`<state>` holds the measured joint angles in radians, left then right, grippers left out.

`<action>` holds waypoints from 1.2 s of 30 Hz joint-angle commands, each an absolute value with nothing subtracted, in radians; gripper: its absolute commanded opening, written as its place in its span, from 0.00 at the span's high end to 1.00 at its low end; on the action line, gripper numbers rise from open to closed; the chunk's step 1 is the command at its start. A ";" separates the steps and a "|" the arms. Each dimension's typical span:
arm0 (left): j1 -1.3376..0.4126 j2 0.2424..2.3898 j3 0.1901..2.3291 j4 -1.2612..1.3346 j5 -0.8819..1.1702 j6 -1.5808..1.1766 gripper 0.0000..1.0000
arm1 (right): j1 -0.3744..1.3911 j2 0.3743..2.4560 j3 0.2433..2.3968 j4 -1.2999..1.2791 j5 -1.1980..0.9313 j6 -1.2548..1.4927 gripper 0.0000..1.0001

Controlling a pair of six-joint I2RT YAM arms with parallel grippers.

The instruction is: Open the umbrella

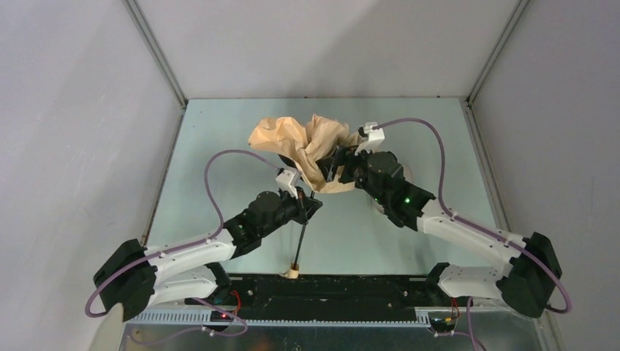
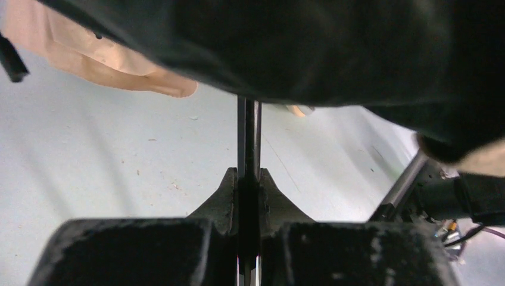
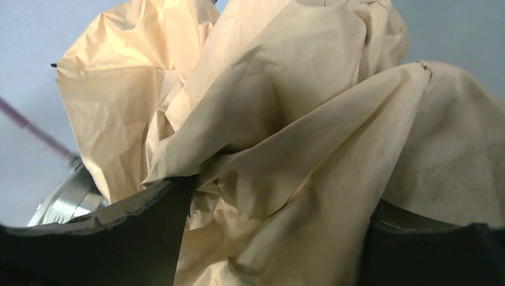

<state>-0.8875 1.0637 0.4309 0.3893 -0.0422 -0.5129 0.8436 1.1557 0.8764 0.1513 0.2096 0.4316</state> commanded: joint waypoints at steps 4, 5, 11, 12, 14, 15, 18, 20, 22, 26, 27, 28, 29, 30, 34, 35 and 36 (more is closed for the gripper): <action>-0.910 1.101 0.527 0.367 -0.229 -0.446 1.00 | 0.841 1.161 0.996 0.132 0.397 0.390 0.75; -0.905 1.100 0.526 0.348 -0.242 -0.452 1.00 | 0.827 1.115 0.997 0.117 0.403 0.373 0.84; -0.830 1.081 0.509 0.311 -0.246 -0.468 1.00 | 0.687 0.857 0.996 0.015 0.383 0.323 1.00; -0.813 1.074 0.506 0.309 -0.243 -0.468 1.00 | 0.668 0.828 0.996 -0.010 0.396 0.316 1.00; -0.793 1.063 0.501 0.303 -0.235 -0.468 1.00 | 0.612 0.742 0.993 -0.046 0.436 0.292 1.00; -0.788 1.059 0.500 0.301 -0.232 -0.467 1.00 | 0.582 0.688 0.990 -0.050 0.450 0.271 1.00; -0.768 1.041 0.495 0.298 -0.206 -0.468 1.00 | 0.539 0.578 0.970 -0.069 0.503 0.226 0.86; -0.759 1.032 0.495 0.298 -0.175 -0.480 1.00 | 0.532 0.530 0.956 -0.090 0.518 0.198 0.67; -0.750 1.024 0.496 0.310 -0.128 -0.506 1.00 | 0.531 0.491 0.937 -0.119 0.510 0.198 0.43; -0.738 1.010 0.509 0.355 -0.025 -0.589 1.00 | 0.530 0.441 0.877 -0.163 0.398 0.235 0.15; -0.736 1.005 0.512 0.362 0.006 -0.600 1.00 | 0.530 0.436 0.866 -0.167 0.361 0.243 0.13; -0.735 1.002 0.518 0.376 0.024 -0.626 1.00 | 0.531 0.427 0.845 -0.178 0.341 0.260 0.09; -0.730 0.996 0.520 0.385 0.055 -0.639 1.00 | 0.530 0.422 0.822 -0.186 0.303 0.266 0.08; -0.728 0.992 0.521 0.407 0.069 -0.668 1.00 | 0.530 0.412 0.809 -0.187 0.284 0.283 0.05; -0.723 0.969 0.525 0.472 0.126 -0.751 1.00 | 0.531 0.363 0.696 -0.133 0.179 0.326 0.01; -0.720 0.961 0.526 0.485 0.138 -0.765 1.00 | 0.530 0.344 0.650 -0.104 0.147 0.339 0.01; -0.718 0.952 0.526 0.506 0.148 -0.792 1.00 | 0.531 0.334 0.626 -0.089 0.113 0.347 0.01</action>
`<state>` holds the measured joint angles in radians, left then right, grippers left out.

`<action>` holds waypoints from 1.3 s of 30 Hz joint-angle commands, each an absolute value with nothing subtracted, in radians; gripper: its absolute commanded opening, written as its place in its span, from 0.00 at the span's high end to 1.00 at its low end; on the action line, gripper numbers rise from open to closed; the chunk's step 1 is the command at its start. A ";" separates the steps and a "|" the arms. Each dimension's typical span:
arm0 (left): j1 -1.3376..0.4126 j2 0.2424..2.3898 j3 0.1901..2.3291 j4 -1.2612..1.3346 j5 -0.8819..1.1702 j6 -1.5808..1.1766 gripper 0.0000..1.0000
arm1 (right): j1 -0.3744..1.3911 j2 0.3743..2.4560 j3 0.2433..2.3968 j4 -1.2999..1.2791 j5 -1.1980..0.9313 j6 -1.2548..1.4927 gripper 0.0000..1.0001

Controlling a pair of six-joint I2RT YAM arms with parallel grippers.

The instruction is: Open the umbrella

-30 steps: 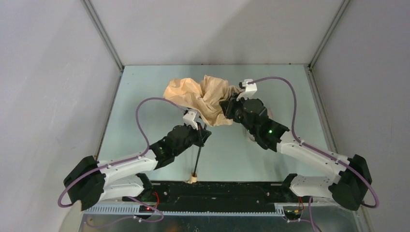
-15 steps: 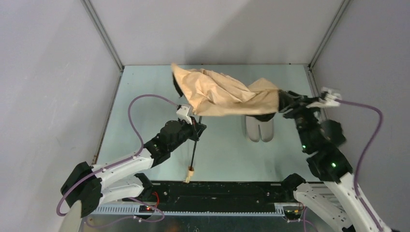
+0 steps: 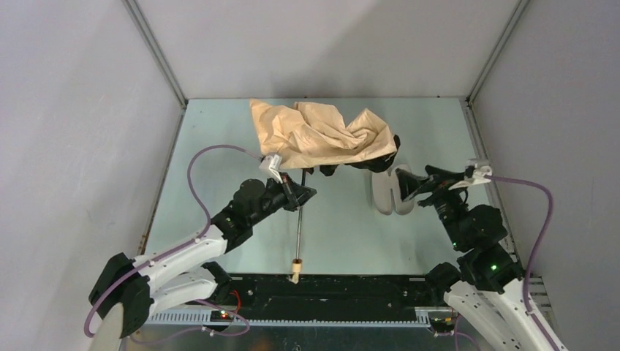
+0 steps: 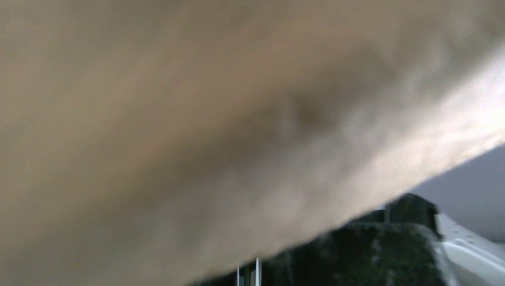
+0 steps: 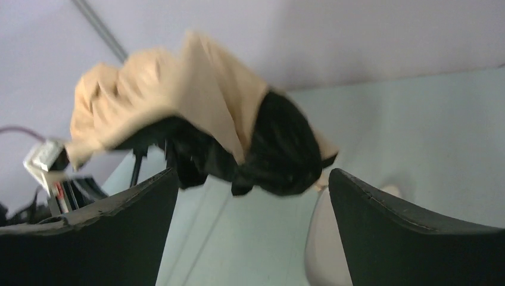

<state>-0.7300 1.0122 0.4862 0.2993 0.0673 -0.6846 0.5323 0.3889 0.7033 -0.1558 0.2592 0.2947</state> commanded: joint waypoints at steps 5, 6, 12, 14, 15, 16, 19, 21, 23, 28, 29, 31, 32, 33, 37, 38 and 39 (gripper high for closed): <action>-0.703 0.913 0.528 0.587 0.186 -0.900 1.00 | 0.532 0.279 0.450 0.116 0.000 0.418 0.00; -0.702 0.905 0.529 0.596 0.200 -0.913 1.00 | 0.536 0.281 0.412 0.149 -0.025 0.435 0.00; -0.702 0.872 0.535 0.647 0.240 -0.989 1.00 | 0.682 0.434 0.259 0.599 0.070 0.483 0.01; -0.702 0.861 0.536 0.649 0.238 -0.997 1.00 | 0.787 0.533 0.254 0.708 0.188 0.423 0.01; -0.702 0.857 0.537 0.649 0.241 -1.001 1.00 | 0.817 0.568 0.254 0.751 0.255 0.378 0.01; -0.702 0.853 0.535 0.649 0.242 -1.003 1.00 | 0.869 0.641 0.257 0.842 0.284 0.353 0.00; -0.702 0.844 0.527 0.666 0.249 -1.027 1.00 | 0.910 0.809 0.277 1.011 0.340 0.341 0.01; -0.702 0.842 0.523 0.682 0.254 -1.042 1.00 | 0.916 0.935 0.317 1.103 0.348 0.335 0.01; -0.701 0.842 0.517 0.700 0.257 -1.061 1.00 | 0.920 1.059 0.359 1.187 0.352 0.318 0.01; -0.703 0.830 0.502 0.715 0.251 -1.086 1.00 | 0.934 1.335 0.476 1.351 0.379 0.210 0.01; -0.703 0.824 0.501 0.715 0.248 -1.087 1.00 | 0.941 1.386 0.506 1.370 0.379 0.196 0.01; -0.704 0.822 0.498 0.712 0.247 -1.090 1.00 | 0.949 1.448 0.552 1.385 0.375 0.150 0.01; -0.704 0.821 0.497 0.711 0.247 -1.093 1.00 | 0.952 1.466 0.568 1.383 0.375 0.123 0.01; -0.705 0.821 0.496 0.711 0.247 -1.096 1.00 | 0.953 1.499 0.605 1.373 0.374 0.114 0.01; -0.708 0.820 0.496 0.722 0.249 -1.110 1.00 | 0.947 1.599 0.713 1.341 0.383 0.039 0.04; -0.708 0.818 0.499 0.724 0.251 -1.111 1.00 | 0.945 1.614 0.730 1.336 0.386 0.030 0.14; -0.708 0.815 0.501 0.724 0.252 -1.113 1.00 | 0.936 1.642 0.757 1.326 0.396 0.012 0.22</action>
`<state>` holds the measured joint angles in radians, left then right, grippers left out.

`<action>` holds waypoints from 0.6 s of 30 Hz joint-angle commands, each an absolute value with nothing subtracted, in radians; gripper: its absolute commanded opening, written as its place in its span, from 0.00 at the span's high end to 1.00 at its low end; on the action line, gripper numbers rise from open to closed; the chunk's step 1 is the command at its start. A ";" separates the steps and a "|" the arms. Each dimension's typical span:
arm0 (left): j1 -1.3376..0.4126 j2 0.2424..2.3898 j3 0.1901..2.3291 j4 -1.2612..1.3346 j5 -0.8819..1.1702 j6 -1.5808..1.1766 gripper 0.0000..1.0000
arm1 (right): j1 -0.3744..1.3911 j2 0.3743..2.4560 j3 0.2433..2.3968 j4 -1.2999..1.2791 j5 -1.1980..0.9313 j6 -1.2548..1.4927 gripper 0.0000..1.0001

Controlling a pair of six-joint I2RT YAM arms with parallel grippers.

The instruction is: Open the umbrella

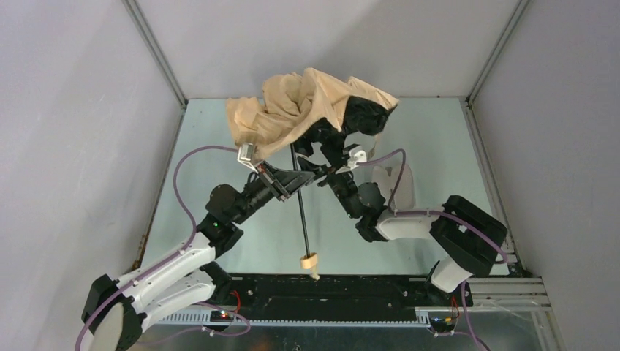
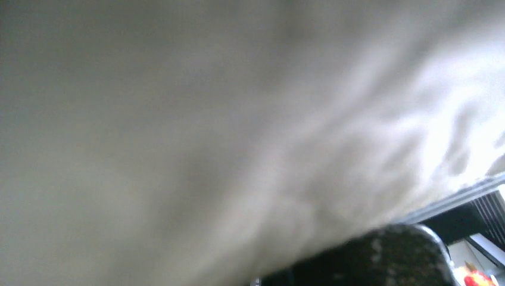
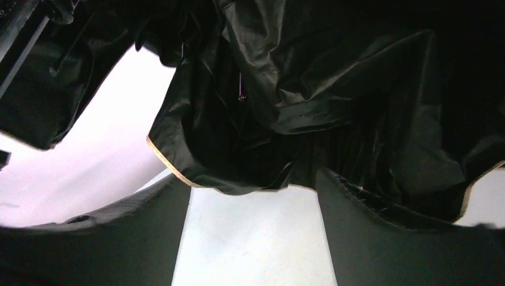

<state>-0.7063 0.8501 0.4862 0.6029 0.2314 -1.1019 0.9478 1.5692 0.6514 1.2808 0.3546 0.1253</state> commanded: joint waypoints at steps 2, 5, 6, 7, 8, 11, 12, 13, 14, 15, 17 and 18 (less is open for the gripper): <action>-0.708 0.803 0.508 0.712 0.252 -1.111 1.00 | 0.920 1.673 0.775 1.323 0.423 0.004 0.49; -0.701 0.753 0.529 0.660 0.240 -1.080 1.00 | 0.890 1.682 0.736 1.329 0.477 -0.028 0.94; -0.698 0.728 0.542 0.633 0.235 -1.063 1.00 | 0.884 1.680 0.722 1.334 0.488 -0.027 1.00; -0.692 0.715 0.550 0.605 0.233 -1.054 1.00 | 0.869 1.677 0.687 1.343 0.510 -0.022 1.00; -0.689 0.690 0.565 0.590 0.229 -1.038 1.00 | 0.852 1.675 0.669 1.346 0.529 -0.020 1.00; -0.670 0.647 0.601 0.527 0.222 -0.994 1.00 | 0.818 1.664 0.590 1.351 0.561 -0.009 1.00; -0.663 0.629 0.606 0.517 0.220 -0.988 1.00 | 0.804 1.656 0.564 1.350 0.577 -0.007 1.00; -0.661 0.623 0.613 0.504 0.220 -0.978 1.00 | 0.798 1.651 0.551 1.345 0.585 -0.005 1.00; -0.656 0.614 0.615 0.499 0.219 -0.975 1.00 | 0.790 1.637 0.527 1.337 0.597 -0.005 1.00; -0.656 0.612 0.615 0.493 0.219 -0.971 1.00 | 0.788 1.628 0.518 1.331 0.600 -0.005 1.00; -0.651 0.615 0.614 0.490 0.223 -0.970 1.00 | 0.790 1.591 0.494 1.298 0.603 0.011 1.00; -0.648 0.622 0.613 0.489 0.227 -0.970 1.00 | 0.798 1.559 0.483 1.264 0.608 0.018 0.98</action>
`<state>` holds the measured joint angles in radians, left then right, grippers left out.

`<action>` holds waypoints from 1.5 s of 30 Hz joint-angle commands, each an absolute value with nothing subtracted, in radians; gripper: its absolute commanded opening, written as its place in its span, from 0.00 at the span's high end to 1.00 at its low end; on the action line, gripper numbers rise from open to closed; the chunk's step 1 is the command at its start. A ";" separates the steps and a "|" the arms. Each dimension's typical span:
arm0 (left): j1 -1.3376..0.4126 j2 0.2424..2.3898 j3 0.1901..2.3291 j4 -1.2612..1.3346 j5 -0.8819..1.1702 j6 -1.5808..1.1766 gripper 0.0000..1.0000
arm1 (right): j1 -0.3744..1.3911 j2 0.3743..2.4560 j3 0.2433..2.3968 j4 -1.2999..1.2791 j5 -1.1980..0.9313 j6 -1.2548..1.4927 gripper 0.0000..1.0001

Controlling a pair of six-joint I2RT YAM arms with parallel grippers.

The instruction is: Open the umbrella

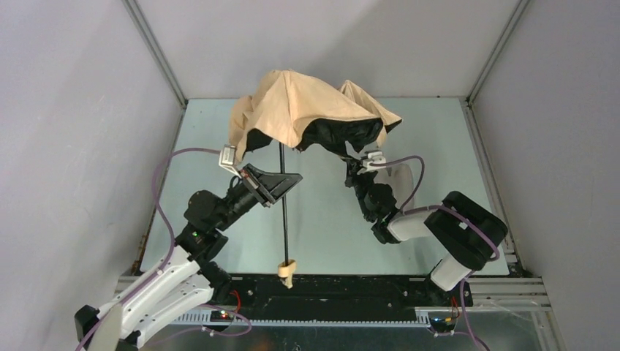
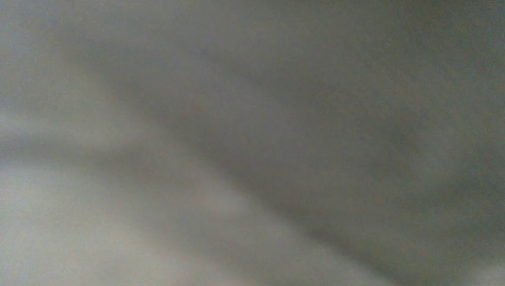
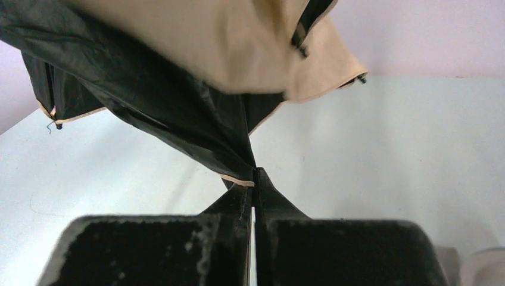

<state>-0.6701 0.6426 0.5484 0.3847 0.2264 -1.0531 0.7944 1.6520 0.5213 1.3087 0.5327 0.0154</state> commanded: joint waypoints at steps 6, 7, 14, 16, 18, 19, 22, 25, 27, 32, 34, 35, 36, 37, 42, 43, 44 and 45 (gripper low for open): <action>-0.640 0.657 0.600 0.521 0.252 -0.986 1.00 | 0.898 1.371 0.401 1.134 0.671 0.009 0.28; -0.641 0.667 0.597 0.532 0.257 -0.991 1.00 | 0.911 1.345 0.393 1.109 0.674 0.014 0.20; -0.638 0.726 0.582 0.611 0.291 -1.026 1.00 | 0.962 1.031 0.377 0.730 0.505 0.245 0.15; -0.637 0.738 0.577 0.615 0.293 -1.018 1.00 | 0.981 0.960 0.377 0.700 0.474 0.286 0.16; -0.638 0.741 0.571 0.612 0.289 -1.009 1.00 | 0.997 0.900 0.383 0.683 0.455 0.334 0.16; -0.638 0.742 0.570 0.610 0.288 -1.004 1.00 | 1.007 0.871 0.390 0.682 0.438 0.349 0.16; -0.639 0.742 0.558 0.612 0.288 -0.997 1.00 | 1.023 0.850 0.406 0.719 0.374 0.402 0.16; -0.640 0.742 0.544 0.630 0.291 -1.008 1.00 | 1.066 0.882 0.433 0.816 0.352 0.408 0.18; -0.641 0.743 0.533 0.645 0.293 -1.015 1.00 | 1.091 0.919 0.454 0.886 0.354 0.405 0.18; -0.653 0.747 0.508 0.683 0.300 -1.038 1.00 | 1.111 1.032 0.520 1.025 0.345 0.403 0.20; -0.659 0.747 0.502 0.697 0.303 -1.046 1.00 | 1.111 1.067 0.577 1.037 0.337 0.400 0.22; -0.665 0.746 0.501 0.706 0.305 -1.050 1.00 | 1.111 1.077 0.588 1.047 0.332 0.398 0.22; -0.668 0.745 0.496 0.710 0.306 -1.052 1.00 | 1.110 1.097 0.608 1.052 0.326 0.399 0.23; -0.671 0.743 0.493 0.716 0.306 -1.053 1.00 | 1.109 1.106 0.614 1.067 0.325 0.402 0.23; -0.685 0.734 0.485 0.702 0.302 -1.032 1.00 | 1.072 1.147 0.676 1.039 0.313 0.468 0.23; -0.687 0.734 0.485 0.696 0.302 -1.026 1.00 | 1.056 1.149 0.690 1.015 0.306 0.479 0.23; -0.692 0.735 0.483 0.695 0.304 -1.023 1.00 | 1.049 1.155 0.719 0.967 0.290 0.497 0.23; -0.694 0.737 0.484 0.695 0.305 -1.020 1.00 | 1.036 1.159 0.732 0.949 0.281 0.503 0.23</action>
<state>-0.6804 0.7589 0.4831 0.5785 0.2882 -1.0546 1.0737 1.1465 0.6399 0.9936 0.3153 0.4393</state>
